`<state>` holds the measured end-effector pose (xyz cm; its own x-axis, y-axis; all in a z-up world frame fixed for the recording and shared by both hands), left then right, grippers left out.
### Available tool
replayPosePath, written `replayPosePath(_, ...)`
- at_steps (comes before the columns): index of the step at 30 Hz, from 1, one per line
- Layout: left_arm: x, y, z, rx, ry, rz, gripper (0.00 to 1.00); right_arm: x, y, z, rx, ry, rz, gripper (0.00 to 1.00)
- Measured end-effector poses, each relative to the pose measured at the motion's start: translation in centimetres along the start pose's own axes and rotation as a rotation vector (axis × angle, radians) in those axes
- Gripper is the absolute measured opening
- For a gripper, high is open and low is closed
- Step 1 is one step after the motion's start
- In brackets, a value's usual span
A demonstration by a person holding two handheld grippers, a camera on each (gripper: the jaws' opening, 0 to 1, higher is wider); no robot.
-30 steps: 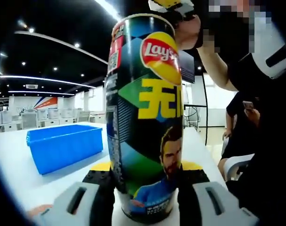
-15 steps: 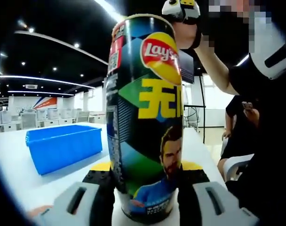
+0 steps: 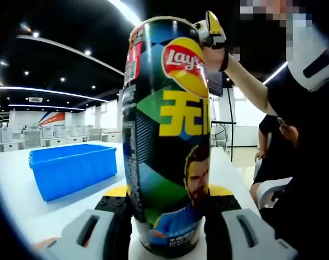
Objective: Open the lid of the chip container on the table, take out the chips, place them into the box in front of the container, and close the lid
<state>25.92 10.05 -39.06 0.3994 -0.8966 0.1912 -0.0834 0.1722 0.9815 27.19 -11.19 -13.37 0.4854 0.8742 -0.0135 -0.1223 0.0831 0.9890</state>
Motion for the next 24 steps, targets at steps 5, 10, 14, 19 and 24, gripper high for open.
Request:
replayPosePath(5, 0.1, 0.0, 0.0, -0.003, -0.004, 0.001, 0.52, -2.4, 0.0, 1.2, 0.042, -0.036, 0.025, 0.97)
replayPosePath(10, 0.1, -0.1, -0.1, -0.007, -0.012, 0.005, 0.52, -4.2, -0.4, 1.8, 0.03, -0.073, 0.002, 0.97)
replayPosePath(14, 0.1, -0.1, -0.1, -0.007, -0.011, 0.005, 0.52, -6.0, -0.9, 2.9, 0.042, -0.149, 0.015, 0.97)
replayPosePath(19, 0.1, -0.1, -0.2, -0.007, -0.012, 0.006, 0.52, -8.5, -2.8, 4.6, 0.108, -0.241, 0.076, 0.97)
replayPosePath(24, 0.1, -0.1, -0.2, -0.006, -0.012, 0.007, 0.52, -11.0, -6.0, 5.7, 0.167, -0.338, 0.151, 0.97)
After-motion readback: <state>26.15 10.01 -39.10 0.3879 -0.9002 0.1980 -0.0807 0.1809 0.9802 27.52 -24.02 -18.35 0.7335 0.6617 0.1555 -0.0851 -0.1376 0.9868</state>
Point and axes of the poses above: the point that each gripper's makers call its tool centre point, and the gripper's own axes: x roughly forward along the fingers, z roughly to its right, y roughly out of its top, the point moved 10 cm from there along -x, roughly backward along the fingers, and after that the axes turned 12 degrees about z, right-handed, at the moved point
